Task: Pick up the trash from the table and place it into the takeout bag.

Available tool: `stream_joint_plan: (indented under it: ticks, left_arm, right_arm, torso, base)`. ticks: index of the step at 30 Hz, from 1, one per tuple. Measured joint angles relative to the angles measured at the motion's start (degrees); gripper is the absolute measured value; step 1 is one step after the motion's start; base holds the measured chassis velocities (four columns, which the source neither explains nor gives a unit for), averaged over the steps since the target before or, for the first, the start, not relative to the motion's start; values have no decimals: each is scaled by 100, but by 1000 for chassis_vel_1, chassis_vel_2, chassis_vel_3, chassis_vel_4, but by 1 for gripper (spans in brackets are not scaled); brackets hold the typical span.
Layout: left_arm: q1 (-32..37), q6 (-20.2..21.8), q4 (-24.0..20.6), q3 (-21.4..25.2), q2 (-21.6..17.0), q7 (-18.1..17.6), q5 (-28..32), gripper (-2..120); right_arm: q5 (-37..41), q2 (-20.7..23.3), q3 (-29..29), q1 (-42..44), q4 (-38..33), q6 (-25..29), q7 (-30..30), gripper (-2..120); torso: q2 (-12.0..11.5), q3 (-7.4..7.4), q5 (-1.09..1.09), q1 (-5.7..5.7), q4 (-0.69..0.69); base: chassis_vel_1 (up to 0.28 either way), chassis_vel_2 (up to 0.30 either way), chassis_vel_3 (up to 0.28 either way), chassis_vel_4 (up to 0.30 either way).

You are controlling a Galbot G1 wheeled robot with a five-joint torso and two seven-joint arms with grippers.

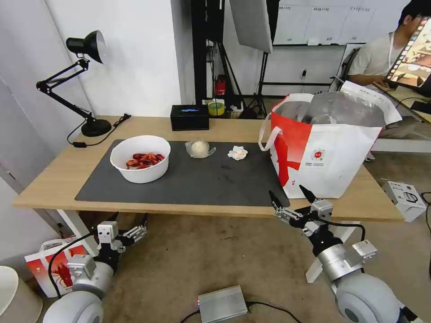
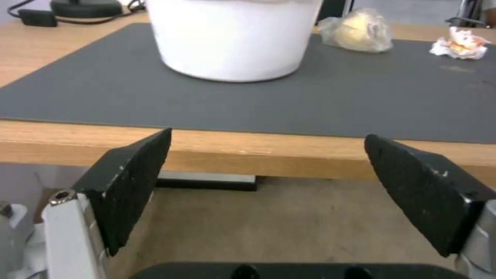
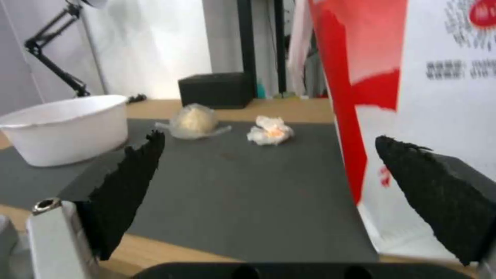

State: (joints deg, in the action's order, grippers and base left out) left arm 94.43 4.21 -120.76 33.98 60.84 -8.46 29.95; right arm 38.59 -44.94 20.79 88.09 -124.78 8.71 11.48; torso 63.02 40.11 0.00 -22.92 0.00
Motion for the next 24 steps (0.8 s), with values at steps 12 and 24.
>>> stream_joint_plan:
  ticks: [12, 24]
  left_arm:
    - [-34, 28, 67, 67, -62, -124, -21, 100]
    - [-34, 37, 88, 98, -106, -125, 11, 100]
  right_arm:
    - [44, 0, 16, 202, 117, 72, -34, 100]
    - [145, -19, 163, 553, -30, -32, 332, 100]
  torso:
    - [0, 0, 0, 0, 0]
    - [0, 0, 0, 0, 0]
  base:
    - [0, 0, 0, 0]
    - [0, 0, 0, 0]
